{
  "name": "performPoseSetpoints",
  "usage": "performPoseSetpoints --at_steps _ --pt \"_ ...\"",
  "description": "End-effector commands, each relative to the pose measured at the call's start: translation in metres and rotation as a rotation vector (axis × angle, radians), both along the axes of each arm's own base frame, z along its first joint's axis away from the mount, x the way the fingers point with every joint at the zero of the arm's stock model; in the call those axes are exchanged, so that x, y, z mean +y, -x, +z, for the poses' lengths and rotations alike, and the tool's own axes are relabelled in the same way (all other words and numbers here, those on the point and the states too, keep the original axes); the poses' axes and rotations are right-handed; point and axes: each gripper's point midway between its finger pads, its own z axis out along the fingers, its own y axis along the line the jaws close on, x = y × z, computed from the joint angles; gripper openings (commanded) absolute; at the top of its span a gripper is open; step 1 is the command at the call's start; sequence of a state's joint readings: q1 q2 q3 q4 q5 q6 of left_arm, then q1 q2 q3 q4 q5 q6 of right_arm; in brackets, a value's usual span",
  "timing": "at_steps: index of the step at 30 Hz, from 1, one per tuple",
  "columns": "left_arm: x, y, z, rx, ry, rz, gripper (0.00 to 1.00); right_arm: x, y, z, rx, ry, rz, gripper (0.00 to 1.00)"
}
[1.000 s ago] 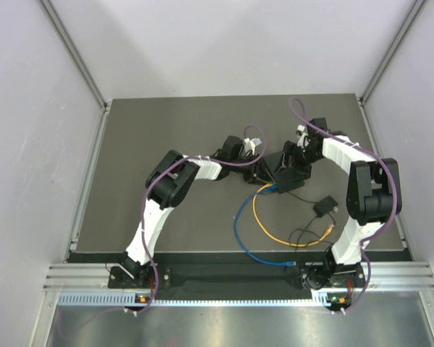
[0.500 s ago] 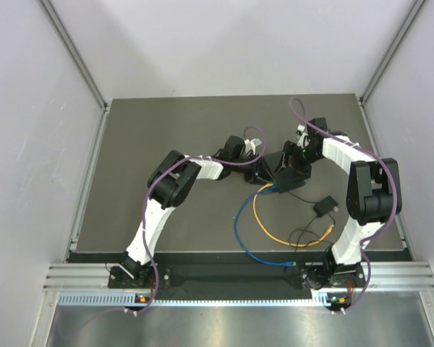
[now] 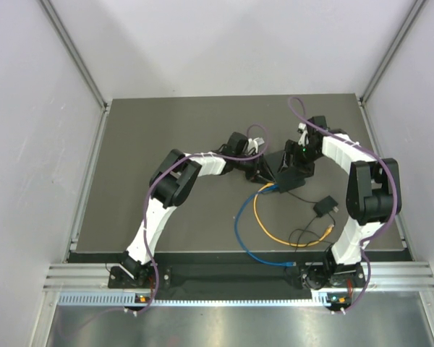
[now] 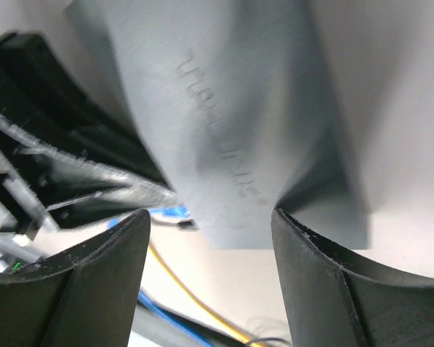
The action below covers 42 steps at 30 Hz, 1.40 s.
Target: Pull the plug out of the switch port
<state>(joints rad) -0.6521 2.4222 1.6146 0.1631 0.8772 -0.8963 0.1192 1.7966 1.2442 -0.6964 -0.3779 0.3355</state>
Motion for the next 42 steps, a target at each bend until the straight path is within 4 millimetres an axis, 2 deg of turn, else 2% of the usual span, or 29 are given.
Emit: performPoseSetpoints --at_steps 1,4,10,14,17,30,35,42 --pt "0.012 0.008 -0.040 0.059 -0.129 0.006 0.00 -0.016 -0.020 0.014 -0.086 0.154 0.029 0.68" --pt "0.016 0.009 -0.047 0.064 -0.149 -0.006 0.00 -0.017 -0.030 0.023 -0.124 0.225 0.059 0.68" --pt "0.029 0.008 -0.063 0.020 -0.266 -0.026 0.00 0.001 -0.033 0.025 -0.139 0.251 0.124 0.64" --pt "0.031 0.007 -0.063 0.038 -0.267 -0.017 0.00 0.010 -0.021 0.024 -0.122 0.218 0.143 0.56" --pt "0.030 0.008 -0.062 0.039 -0.257 -0.027 0.00 0.014 -0.007 0.023 -0.122 0.209 0.157 0.54" --pt "0.028 0.010 -0.058 0.092 -0.204 -0.052 0.00 0.011 0.026 -0.004 -0.079 0.392 0.268 0.58" --pt "0.028 0.009 -0.056 0.094 -0.201 -0.052 0.00 0.004 0.028 -0.010 -0.069 0.476 0.279 0.59" --pt "0.031 0.010 -0.058 0.105 -0.221 -0.068 0.00 -0.017 0.029 -0.027 -0.017 0.599 0.246 0.59"
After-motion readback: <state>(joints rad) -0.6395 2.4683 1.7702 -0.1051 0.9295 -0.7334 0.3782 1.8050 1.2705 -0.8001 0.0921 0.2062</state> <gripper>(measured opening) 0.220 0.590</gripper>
